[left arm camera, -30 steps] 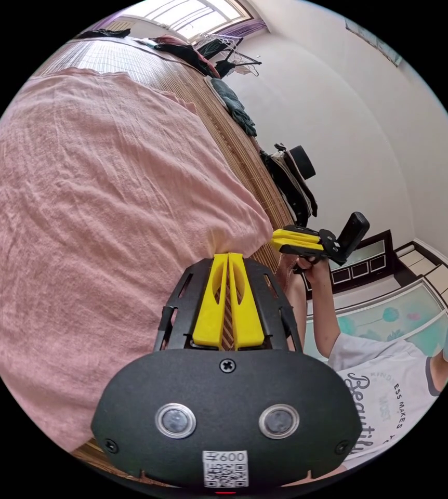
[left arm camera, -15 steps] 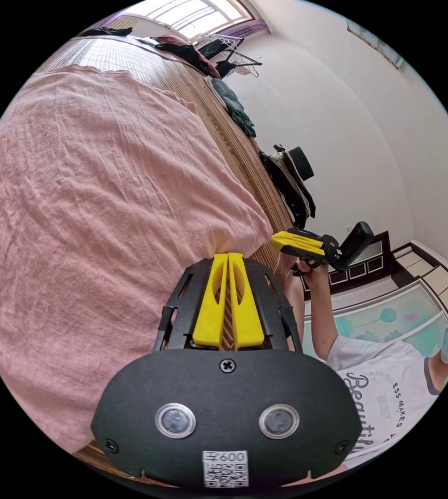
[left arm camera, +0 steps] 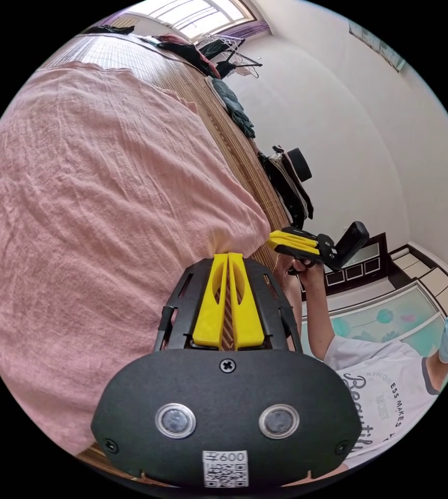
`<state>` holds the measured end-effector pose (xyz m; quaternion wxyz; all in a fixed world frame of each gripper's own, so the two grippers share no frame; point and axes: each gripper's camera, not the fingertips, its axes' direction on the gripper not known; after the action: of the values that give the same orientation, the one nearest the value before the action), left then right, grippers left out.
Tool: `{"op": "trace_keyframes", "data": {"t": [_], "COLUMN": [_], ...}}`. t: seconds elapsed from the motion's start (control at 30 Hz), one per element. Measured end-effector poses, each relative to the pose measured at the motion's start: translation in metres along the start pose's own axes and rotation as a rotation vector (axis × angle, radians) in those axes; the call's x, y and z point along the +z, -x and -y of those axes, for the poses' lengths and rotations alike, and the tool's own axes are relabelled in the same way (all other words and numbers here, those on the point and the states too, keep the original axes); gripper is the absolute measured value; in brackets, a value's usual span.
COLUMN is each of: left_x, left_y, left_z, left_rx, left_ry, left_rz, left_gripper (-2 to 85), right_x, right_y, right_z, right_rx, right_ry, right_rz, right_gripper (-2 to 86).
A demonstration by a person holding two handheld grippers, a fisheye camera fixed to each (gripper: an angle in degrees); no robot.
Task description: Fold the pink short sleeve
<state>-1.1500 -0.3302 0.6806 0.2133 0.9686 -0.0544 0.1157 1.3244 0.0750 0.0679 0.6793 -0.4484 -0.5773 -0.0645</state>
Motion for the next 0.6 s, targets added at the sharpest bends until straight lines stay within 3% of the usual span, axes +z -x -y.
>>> {"op": "trace_keyframes", "data": {"t": [0.43, 0.6], "left_x": [-0.003, 0.004], "left_y": [-0.001, -0.072], "left_z": [-0.027, -0.032], "left_rx": [-0.002, 0.138], "left_ry": [-0.010, -0.001], "left_rz": [-0.001, 0.065], "left_gripper": [0.4, 1.3], "right_x": [0.014, 0.018], "right_y": [-0.020, -0.024], "right_z": [0.010, 0.014], "right_rx": [-0.031, -0.034], "right_ry": [-0.028, -0.062], "right_rz": [-0.002, 0.022], "right_gripper": [-0.9, -0.8]}}
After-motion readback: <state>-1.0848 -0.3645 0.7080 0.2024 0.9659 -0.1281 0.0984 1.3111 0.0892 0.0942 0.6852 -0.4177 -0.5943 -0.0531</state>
